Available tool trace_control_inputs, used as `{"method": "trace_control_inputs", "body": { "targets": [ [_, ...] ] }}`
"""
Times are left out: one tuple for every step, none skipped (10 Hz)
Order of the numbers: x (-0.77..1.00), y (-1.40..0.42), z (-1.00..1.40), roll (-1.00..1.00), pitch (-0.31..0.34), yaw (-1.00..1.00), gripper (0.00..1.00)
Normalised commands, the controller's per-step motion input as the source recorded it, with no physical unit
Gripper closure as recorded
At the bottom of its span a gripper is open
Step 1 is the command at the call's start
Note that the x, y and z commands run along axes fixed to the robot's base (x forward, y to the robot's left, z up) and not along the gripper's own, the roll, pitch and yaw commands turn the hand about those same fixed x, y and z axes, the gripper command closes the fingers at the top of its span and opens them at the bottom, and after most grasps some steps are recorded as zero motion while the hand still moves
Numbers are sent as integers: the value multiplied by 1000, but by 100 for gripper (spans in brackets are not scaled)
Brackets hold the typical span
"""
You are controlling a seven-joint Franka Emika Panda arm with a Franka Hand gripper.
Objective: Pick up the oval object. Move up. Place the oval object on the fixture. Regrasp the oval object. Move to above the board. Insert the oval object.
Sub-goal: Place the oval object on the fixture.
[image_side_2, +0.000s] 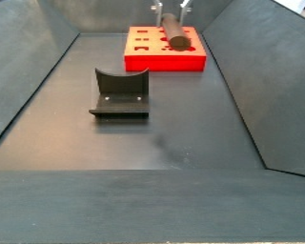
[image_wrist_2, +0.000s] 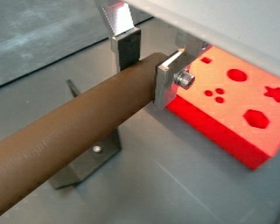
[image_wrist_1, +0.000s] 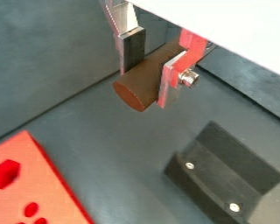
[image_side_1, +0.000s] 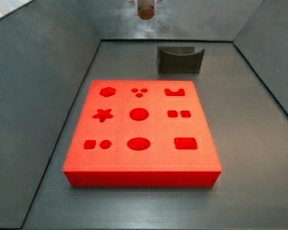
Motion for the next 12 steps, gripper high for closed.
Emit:
{"method": "trace_control_inputs", "body": {
  "targets": [
    [1000, 238, -71, 27, 57, -22, 100],
    [1000, 216, -68, 29, 68, -25, 100],
    [1000, 196, -62, 35, 76, -23, 100],
    [1000, 172, -56, 42, 90, -23, 100],
    [1000, 151, -52, 46, 101, -23, 100],
    [1000, -217, 248, -1000, 87, -52, 100],
    [917, -228, 254, -1000, 94, -56, 100],
    [795, -106, 158, -1000, 102, -60, 100],
    [704, -49, 63, -1000, 105, -64, 100],
    [614, -16, 33, -1000, 110, -68, 100],
    [487, 11, 27, -1000, 119, -75, 100],
    [420, 21, 17, -1000, 124, -79, 100]
  ]
}}
